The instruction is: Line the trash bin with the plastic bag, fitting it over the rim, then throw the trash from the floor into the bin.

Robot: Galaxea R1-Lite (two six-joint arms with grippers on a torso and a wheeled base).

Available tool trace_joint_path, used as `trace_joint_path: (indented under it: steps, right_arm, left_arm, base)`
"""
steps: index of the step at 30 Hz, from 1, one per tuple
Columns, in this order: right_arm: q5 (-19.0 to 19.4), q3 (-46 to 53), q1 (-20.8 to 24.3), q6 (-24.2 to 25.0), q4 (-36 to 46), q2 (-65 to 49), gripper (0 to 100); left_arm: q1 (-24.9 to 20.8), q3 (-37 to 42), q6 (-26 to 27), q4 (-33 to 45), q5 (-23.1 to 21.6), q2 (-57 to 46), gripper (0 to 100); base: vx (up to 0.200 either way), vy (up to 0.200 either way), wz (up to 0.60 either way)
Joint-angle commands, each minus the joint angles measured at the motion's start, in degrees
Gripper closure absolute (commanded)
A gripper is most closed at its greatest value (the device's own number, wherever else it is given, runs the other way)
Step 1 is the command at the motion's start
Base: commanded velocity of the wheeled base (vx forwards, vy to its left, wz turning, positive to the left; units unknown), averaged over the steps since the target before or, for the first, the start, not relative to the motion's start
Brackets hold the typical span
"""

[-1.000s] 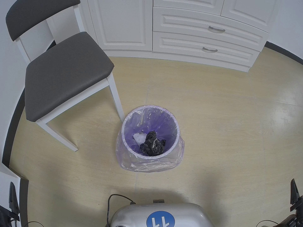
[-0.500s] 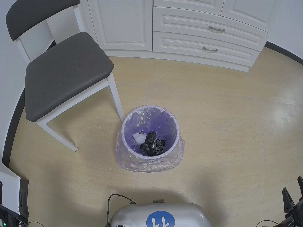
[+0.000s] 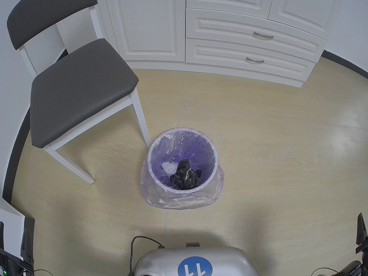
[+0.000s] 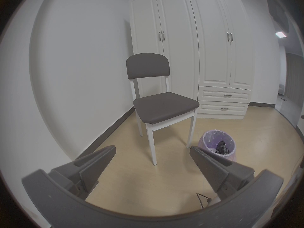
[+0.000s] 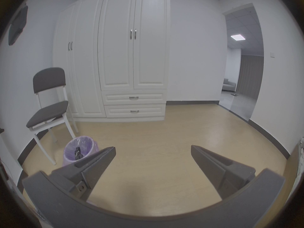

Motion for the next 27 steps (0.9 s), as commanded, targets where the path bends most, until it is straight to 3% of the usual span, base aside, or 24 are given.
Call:
trace_joint_path:
  steps: [1,5,8,10,11,13,16,20,21,27]
  right_arm:
    - [0.69,0.92,-0.02,0.06,2.93,-0.74,0]
    - [3.77,0.84,-0.02,1.29,2.84,-0.74,0]
    - [7.46,0.92,-0.02,0.33,3.01,-0.74,0]
    - [10.98,0.92,0.07,0.41,3.19,-0.74,0]
    - [10.98,0.92,0.07,0.41,3.19,-0.74,0]
    - [17.66,0.92,-0.02,0.59,3.28,-0.74,0]
    - [19.59,0.92,-0.02,-0.29,3.28,-0.74,0]
    - [16.16,0.84,-0.02,-3.89,3.01,-0.74,0]
    - [10.36,1.01,-0.02,-5.47,2.57,-0.74,0]
    - [7.99,1.01,-0.02,-2.13,2.75,-0.74,0]
  left_arm:
    - [0.05,0.84,-0.58,0.29,-0.43,-0.64,0]
    - [0.05,0.75,-0.66,0.64,-1.83,-0.64,0]
    - [-0.13,0.13,-1.1,3.36,-5.88,-0.56,0]
    - [-0.13,0.13,-1.28,3.36,-5.97,-0.64,0]
    - [-0.13,0.13,-1.28,3.36,-5.97,-0.64,0]
    - [-0.13,0.05,-1.46,3.45,-6.05,-0.64,0]
    - [-0.13,0.05,-2.51,3.54,-6.23,-0.64,0]
    - [-0.13,0.13,-3.65,3.36,-6.23,-0.64,0]
    - [-0.04,0.22,-3.65,3.19,-6.23,-0.64,0]
    - [-0.04,0.48,-3.56,2.49,-6.23,-0.73,0]
  base:
    - [0.0,0.0,0.0]
    - [0.0,0.0,0.0]
    - [0.0,0.0,0.0]
    - [0.0,0.0,0.0]
    - [0.0,0.0,0.0]
    - [0.0,0.0,0.0]
    - [0.0,0.0,0.0]
    - [0.0,0.0,0.0]
    - [0.0,0.0,0.0]
    - [0.0,0.0,0.0]
